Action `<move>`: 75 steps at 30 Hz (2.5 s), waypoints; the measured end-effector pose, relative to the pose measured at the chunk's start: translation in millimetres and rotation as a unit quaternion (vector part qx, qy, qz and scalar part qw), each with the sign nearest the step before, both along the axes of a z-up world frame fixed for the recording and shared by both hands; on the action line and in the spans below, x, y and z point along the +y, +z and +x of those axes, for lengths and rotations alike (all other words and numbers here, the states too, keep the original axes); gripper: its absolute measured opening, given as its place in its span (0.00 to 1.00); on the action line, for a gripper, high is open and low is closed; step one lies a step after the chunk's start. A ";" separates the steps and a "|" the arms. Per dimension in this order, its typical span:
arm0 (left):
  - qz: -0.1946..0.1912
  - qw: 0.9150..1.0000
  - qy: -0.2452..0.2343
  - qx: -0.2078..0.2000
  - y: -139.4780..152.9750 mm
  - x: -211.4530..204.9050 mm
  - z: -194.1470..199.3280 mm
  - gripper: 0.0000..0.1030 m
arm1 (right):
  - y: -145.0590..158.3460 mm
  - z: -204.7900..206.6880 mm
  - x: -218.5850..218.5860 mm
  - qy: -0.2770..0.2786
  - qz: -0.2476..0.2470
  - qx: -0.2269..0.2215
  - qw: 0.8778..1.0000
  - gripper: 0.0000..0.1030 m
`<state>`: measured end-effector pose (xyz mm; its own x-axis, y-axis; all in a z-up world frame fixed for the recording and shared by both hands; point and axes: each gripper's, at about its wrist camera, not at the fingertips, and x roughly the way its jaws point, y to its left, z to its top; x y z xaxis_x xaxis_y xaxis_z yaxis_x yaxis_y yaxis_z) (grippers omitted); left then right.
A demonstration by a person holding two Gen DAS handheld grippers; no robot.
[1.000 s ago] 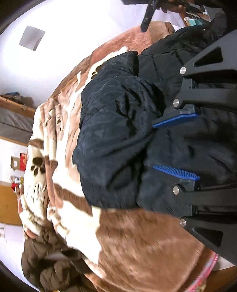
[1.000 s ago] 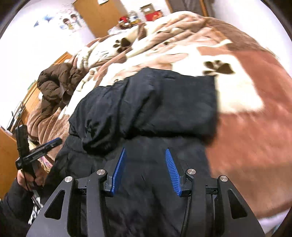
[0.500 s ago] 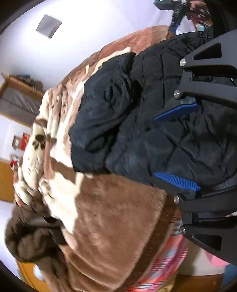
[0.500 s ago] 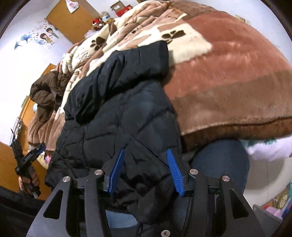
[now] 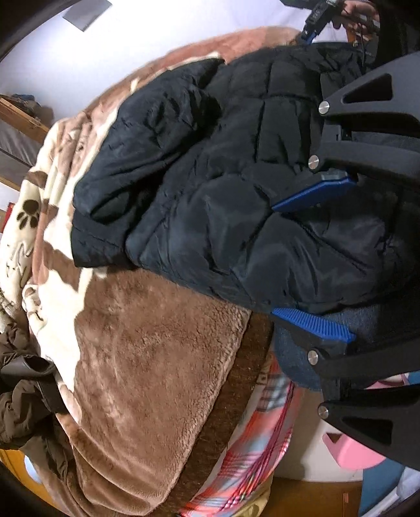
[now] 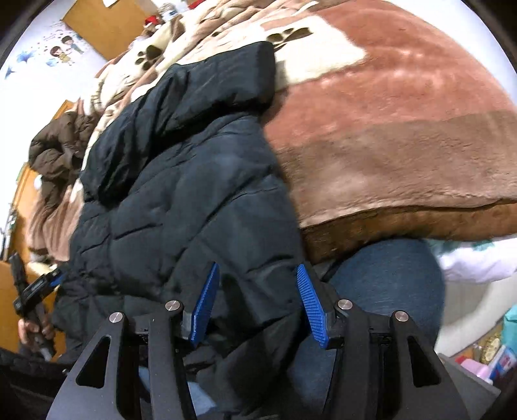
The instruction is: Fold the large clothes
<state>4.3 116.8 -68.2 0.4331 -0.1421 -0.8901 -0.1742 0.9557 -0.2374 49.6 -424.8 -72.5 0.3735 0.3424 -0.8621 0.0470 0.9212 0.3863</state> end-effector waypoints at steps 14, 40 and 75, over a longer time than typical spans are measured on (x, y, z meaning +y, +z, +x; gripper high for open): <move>-0.025 0.998 -0.050 0.036 -13.9 -15.8 4.5 0.61 | -21.4 8.5 10.5 0.039 -0.028 0.064 0.997 0.51; -0.295 0.940 0.068 -0.156 93.4 44.9 144.5 0.18 | 121.3 143.0 -29.5 -0.016 0.254 -0.133 0.958 0.13; -0.189 0.958 0.075 -0.204 121.9 42.8 184.9 0.67 | 142.7 176.4 2.7 0.009 0.140 -0.211 0.967 0.58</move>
